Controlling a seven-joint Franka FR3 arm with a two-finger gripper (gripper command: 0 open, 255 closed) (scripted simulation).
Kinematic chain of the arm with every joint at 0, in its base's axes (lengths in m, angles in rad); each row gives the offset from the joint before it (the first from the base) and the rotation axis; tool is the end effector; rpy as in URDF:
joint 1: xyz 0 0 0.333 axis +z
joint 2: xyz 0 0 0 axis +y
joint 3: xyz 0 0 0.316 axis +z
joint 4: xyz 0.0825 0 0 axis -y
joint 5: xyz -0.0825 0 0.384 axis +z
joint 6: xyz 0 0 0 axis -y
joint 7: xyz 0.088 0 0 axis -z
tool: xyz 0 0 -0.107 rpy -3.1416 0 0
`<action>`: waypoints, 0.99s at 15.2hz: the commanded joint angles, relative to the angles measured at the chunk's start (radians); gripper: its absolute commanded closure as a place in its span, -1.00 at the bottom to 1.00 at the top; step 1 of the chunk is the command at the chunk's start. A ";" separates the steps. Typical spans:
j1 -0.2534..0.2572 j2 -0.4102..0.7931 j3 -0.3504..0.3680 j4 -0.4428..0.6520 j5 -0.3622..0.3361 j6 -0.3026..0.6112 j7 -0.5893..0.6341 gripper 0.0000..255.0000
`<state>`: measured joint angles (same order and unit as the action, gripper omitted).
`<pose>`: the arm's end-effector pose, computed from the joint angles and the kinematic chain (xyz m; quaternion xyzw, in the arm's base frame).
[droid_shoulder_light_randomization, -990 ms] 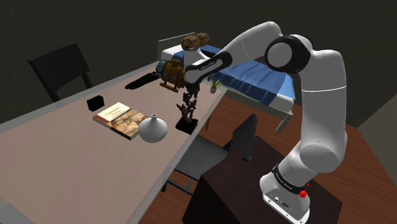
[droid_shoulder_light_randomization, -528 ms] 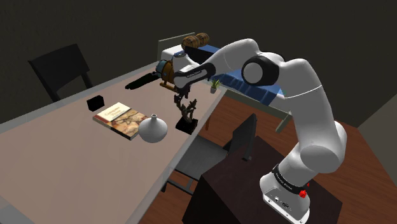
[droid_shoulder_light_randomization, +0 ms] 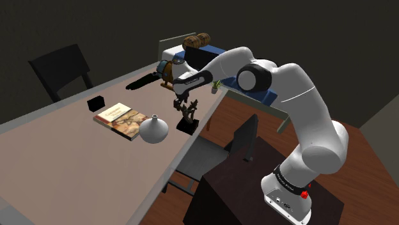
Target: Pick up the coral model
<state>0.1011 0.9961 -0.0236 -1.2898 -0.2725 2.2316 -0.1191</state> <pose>0.7351 0.0529 0.1356 0.9751 0.1879 -0.0294 0.1143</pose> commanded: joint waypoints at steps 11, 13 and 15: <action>0.000 0.008 0.000 0.006 0.000 0.002 0.001 1.00; 0.000 -0.014 0.001 -0.004 0.001 -0.009 -0.002 1.00; 0.000 -0.034 0.002 -0.012 0.002 -0.021 -0.006 1.00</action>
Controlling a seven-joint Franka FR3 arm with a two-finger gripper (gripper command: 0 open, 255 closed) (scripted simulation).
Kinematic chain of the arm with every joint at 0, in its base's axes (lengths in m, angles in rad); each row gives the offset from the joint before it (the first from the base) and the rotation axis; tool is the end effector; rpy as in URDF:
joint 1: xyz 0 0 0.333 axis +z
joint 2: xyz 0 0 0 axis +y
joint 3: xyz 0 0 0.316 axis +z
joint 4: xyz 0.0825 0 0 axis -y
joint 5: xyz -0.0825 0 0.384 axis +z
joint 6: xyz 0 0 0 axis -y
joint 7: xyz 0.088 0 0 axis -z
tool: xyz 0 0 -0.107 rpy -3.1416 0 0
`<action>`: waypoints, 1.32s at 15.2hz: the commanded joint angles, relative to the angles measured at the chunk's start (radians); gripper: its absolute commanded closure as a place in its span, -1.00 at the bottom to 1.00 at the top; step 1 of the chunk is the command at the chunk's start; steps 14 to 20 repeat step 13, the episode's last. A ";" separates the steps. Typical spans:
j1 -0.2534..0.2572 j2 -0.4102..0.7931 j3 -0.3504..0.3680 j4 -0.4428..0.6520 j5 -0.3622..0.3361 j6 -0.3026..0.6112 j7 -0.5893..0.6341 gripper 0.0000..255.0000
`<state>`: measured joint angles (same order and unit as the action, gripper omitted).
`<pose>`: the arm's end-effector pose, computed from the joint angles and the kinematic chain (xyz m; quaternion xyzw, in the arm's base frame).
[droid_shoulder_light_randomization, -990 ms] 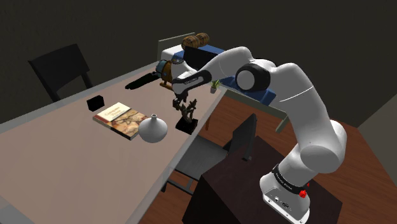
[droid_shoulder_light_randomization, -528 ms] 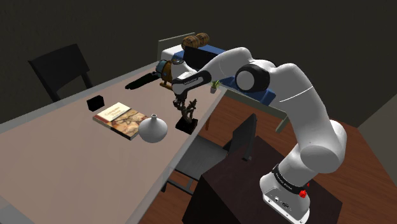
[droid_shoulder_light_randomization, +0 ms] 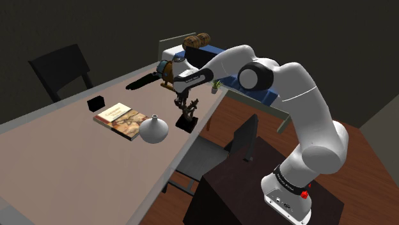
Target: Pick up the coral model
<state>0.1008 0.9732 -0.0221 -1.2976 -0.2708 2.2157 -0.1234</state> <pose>0.7355 0.0530 0.1478 0.9751 0.1879 -0.0300 0.1141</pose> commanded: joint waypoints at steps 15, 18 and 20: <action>-0.001 -0.115 0.006 -0.030 0.008 -0.081 -0.021 1.00; -0.001 -0.115 0.006 -0.030 0.008 -0.081 -0.021 1.00; -0.001 -0.115 0.006 -0.030 0.008 -0.081 -0.021 1.00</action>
